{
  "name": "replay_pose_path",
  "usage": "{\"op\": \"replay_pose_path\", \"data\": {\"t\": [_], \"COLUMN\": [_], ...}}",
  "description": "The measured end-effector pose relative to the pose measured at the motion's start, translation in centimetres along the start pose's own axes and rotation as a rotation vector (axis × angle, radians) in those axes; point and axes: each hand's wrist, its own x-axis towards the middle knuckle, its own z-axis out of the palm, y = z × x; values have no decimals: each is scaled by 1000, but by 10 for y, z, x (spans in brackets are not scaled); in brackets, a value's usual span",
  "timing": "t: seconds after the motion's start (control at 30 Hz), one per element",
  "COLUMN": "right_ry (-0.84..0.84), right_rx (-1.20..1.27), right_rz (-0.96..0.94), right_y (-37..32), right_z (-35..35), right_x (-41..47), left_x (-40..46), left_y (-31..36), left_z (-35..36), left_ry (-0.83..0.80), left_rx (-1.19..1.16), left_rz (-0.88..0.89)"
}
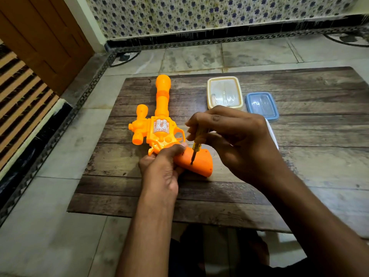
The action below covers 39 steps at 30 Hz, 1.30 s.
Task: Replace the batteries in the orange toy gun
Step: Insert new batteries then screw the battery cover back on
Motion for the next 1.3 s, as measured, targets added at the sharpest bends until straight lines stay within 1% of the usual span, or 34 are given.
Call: {"op": "replay_pose_path", "data": {"t": [0.13, 0.37, 0.53, 0.7, 0.87, 1.3], "right_ry": [10, 68, 57, 53, 61, 98], "right_rx": [-74, -166, -220, -228, -198, -237], "right_rz": [-27, -19, -38, -55, -38, -8], "right_y": [-1, -5, -5, -3, -1, -3], "right_z": [2, 6, 6, 7, 4, 6], "right_x": [1, 0, 0, 0, -1, 1], "left_x": [-1, 1, 3, 3, 3, 1], "left_y": [-1, -3, -4, -3, -4, -3], "left_z": [0, 0, -1, -1, -1, 0], "left_ry": [5, 13, 11, 20, 24, 34], "left_rx": [-7, -19, 3, -14, -6, -1], "left_rz": [1, 17, 41, 50, 50, 36]}}
